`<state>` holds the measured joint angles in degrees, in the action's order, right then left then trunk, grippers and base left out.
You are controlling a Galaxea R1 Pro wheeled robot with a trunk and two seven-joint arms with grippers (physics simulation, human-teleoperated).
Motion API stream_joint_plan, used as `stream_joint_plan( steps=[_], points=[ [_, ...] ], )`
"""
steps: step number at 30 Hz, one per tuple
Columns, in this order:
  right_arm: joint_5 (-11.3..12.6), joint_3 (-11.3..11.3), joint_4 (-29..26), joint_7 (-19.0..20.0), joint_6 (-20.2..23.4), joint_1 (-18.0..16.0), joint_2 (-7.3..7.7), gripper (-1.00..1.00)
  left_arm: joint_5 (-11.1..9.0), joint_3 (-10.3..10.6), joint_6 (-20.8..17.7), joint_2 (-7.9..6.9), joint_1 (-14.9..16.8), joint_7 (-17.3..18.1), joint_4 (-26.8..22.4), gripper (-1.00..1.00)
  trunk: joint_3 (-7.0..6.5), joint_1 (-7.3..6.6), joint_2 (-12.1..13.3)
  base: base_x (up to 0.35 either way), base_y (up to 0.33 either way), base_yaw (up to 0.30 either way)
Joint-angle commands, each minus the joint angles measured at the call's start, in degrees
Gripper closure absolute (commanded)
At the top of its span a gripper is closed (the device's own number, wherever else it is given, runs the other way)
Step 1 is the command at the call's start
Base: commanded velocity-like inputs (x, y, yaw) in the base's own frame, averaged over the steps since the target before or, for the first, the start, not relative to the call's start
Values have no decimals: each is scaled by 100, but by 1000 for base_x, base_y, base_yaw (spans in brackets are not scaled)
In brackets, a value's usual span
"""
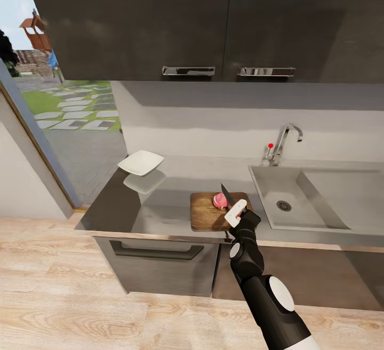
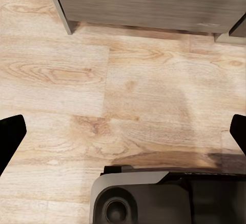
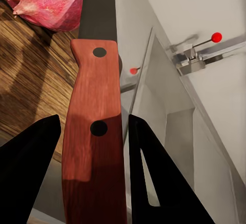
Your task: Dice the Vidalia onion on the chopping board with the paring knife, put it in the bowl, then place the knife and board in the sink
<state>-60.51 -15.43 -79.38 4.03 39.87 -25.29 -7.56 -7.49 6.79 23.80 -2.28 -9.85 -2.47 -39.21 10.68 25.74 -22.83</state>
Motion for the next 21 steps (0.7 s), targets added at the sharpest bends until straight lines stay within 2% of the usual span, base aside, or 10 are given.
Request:
stream_joint_plan(
  steps=[1,21],
  points=[
    [74,-4,1,45,38,-2,0,100,-60,41,11,-9,0,-26,-8,-100,11,4,-9,0,0,0],
    [74,-4,1,46,38,-2,0,100,-60,41,11,-9,0,-26,-8,-100,11,4,-9,0,0,0]
  ],
)
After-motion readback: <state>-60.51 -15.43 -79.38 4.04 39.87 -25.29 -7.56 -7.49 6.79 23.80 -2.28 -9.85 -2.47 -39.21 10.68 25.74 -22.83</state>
